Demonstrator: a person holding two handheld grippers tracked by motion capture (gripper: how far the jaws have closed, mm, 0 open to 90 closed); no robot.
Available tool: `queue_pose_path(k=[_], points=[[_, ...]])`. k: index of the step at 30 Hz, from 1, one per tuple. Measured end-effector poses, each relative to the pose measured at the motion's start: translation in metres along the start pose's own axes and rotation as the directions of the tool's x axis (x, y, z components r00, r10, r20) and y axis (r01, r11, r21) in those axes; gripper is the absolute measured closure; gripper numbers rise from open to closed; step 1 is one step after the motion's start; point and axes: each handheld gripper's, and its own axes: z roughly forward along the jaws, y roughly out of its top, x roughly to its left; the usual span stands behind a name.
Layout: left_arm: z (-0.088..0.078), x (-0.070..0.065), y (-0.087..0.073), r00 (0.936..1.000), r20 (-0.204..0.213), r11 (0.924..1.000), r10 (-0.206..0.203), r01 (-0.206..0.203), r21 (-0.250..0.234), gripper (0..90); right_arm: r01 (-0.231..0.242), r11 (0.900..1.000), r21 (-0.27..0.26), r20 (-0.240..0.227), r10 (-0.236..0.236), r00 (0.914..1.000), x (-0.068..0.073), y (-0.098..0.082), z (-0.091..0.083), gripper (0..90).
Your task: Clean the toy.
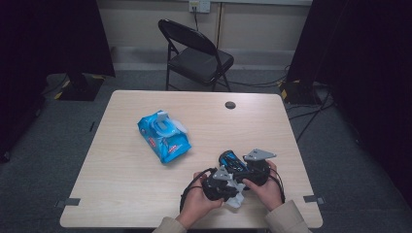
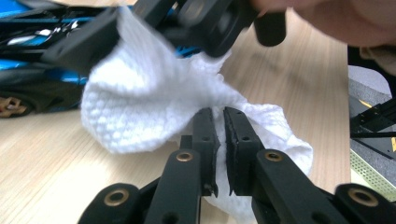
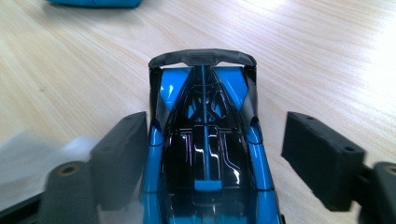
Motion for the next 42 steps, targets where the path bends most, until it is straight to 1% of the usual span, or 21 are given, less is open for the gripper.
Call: queue_pose_path(k=[1, 4, 7, 8, 11, 12, 13, 15, 16, 18, 21, 23, 26, 29, 31, 32, 34, 36, 38, 42], points=[[-0.001, 0.001, -0.001, 1.0, -0.002, 1.0, 0.0, 0.0, 0.007, 83.7, -0.004, 1.0, -0.003, -0.01, 0.004, 0.9999, -0.001, 0.0, -0.001, 25.9], [-0.003, 0.004, -0.004, 0.9999, -0.012, 0.9999, 0.009, -0.009, 0.013, 83.6, -0.003, 1.0, -0.015, -0.017, 0.003, 0.9999, -0.003, 0.0, -0.007, 25.8], [-0.008, 0.007, -0.006, 0.9998, -0.021, 1.0, 0.004, -0.004, 0.007, 82.5, -0.006, 0.999, -0.032, -0.024, 0.006, 0.9997, -0.004, 0.002, -0.014, 27.2], [-0.01, 0.008, -0.006, 0.9998, -0.018, 1.0, 0.005, -0.004, 0.003, 81.8, -0.007, 0.999, -0.037, -0.025, 0.006, 0.9997, -0.004, 0.003, -0.017, 27.4], [-0.015, 0.009, -0.007, 0.9992, -0.022, 0.9994, 0.033, -0.033, 0.008, 78.9, 0.008, 0.999, -0.045, -0.026, -0.009, 0.9996, -0.004, 0.003, -0.024, 30.4], [-0.016, 0.01, -0.007, 0.999, -0.019, 0.9992, 0.041, -0.041, 0.0, 75.5, 0.013, 0.999, -0.049, -0.034, -0.014, 0.9993, -0.005, 0.003, -0.026, 34.1], [-0.018, 0.01, -0.007, 0.9992, -0.015, 0.9993, 0.037, -0.037, 0.001, 72.4, 0.018, 0.998, -0.052, -0.036, -0.02, 0.9992, -0.005, 0.003, -0.029, 35.7], [-0.022, 0.011, -0.006, 0.9991, -0.011, 0.9992, 0.041, -0.041, -0.003, 71.2, 0.011, 0.998, -0.064, -0.029, -0.013, 0.9995, -0.006, 0.002, -0.035, 35.4], [-0.024, 0.011, -0.005, 0.999, -0.018, 0.9991, 0.042, -0.042, -0.008, 68.0, 0.007, 0.997, -0.074, -0.028, -0.009, 0.9996, -0.007, 0.002, -0.038, 35.8], [-0.029, 0.011, -0.004, 0.9982, -0.04, 0.9983, 0.045, -0.047, -0.034, 60.5, -0.003, 0.996, -0.091, -0.031, 0.001, 0.9995, -0.008, 0.0, -0.044, 38.1], [-0.038, 0.015, -0.001, 0.9973, -0.066, 0.9971, 0.032, -0.036, -0.067, 48.9, -0.008, 0.994, -0.105, -0.036, 0.004, 0.9993, -0.007, -0.002, -0.053, 40.5], [-0.045, 0.021, 0.002, 0.9962, -0.085, 0.9956, 0.022, -0.03, -0.089, 41.3, -0.006, 0.994, -0.107, -0.047, 0.001, 0.9989, -0.006, -0.004, -0.058, 41.8], [-0.054, 0.03, 0.007, 0.9935, -0.114, 0.9934, 0.003, -0.016, -0.114, 34.7, 0.002, 0.994, -0.111, -0.057, -0.009, 0.9983, 0.0, -0.005, -0.063, 41.7], [-0.06, 0.04, 0.011, 0.9907, -0.136, 0.992, -0.005, -0.012, -0.126, 32.9, 0.007, 0.992, -0.123, -0.068, -0.016, 0.9976, 0.007, -0.004, -0.068, 40.9], [-0.062, 0.046, 0.014, 0.9886, -0.15, 0.9917, -0.012, -0.007, -0.128, 31.4, 0.005, 0.991, -0.134, -0.089, -0.018, 0.9959, 0.013, -0.003, -0.069, 40.9], [-0.063, 0.049, 0.015, 0.9874, -0.157, 0.992, -0.016, -0.004, -0.126, 30.5, 0.015, 0.991, -0.135, -0.103, -0.029, 0.9942, 0.017, -0.003, -0.069, 41.0], [-0.063, 0.054, 0.016, 0.985, -0.171, 0.993, -0.019, -0.001, -0.118, 29.2, 0.044, 0.991, -0.129, -0.134, -0.061, 0.9891, 0.027, -0.003, -0.066, 42.1], [-0.062, 0.058, 0.017, 0.9825, -0.185, 0.9932, -0.022, 0.0, -0.116, 28.5, 0.075, 0.992, -0.1, -0.164, -0.091, 0.9823, 0.037, -0.004, -0.06, 43.3], [-0.061, 0.062, 0.018, 0.9806, -0.195, 0.9938, -0.026, 0.004, -0.111, 26.6, 0.094, 0.992, -0.081, -0.191, -0.108, 0.9757, 0.046, -0.005, -0.052, 43.2], [-0.059, 0.071, 0.018, 0.9763, -0.213, 0.9937, -0.04, 0.017, -0.111, 23.9, 0.133, 0.99, -0.048, -0.219, -0.14, 0.9657, 0.057, -0.008, -0.041, 44.0]])
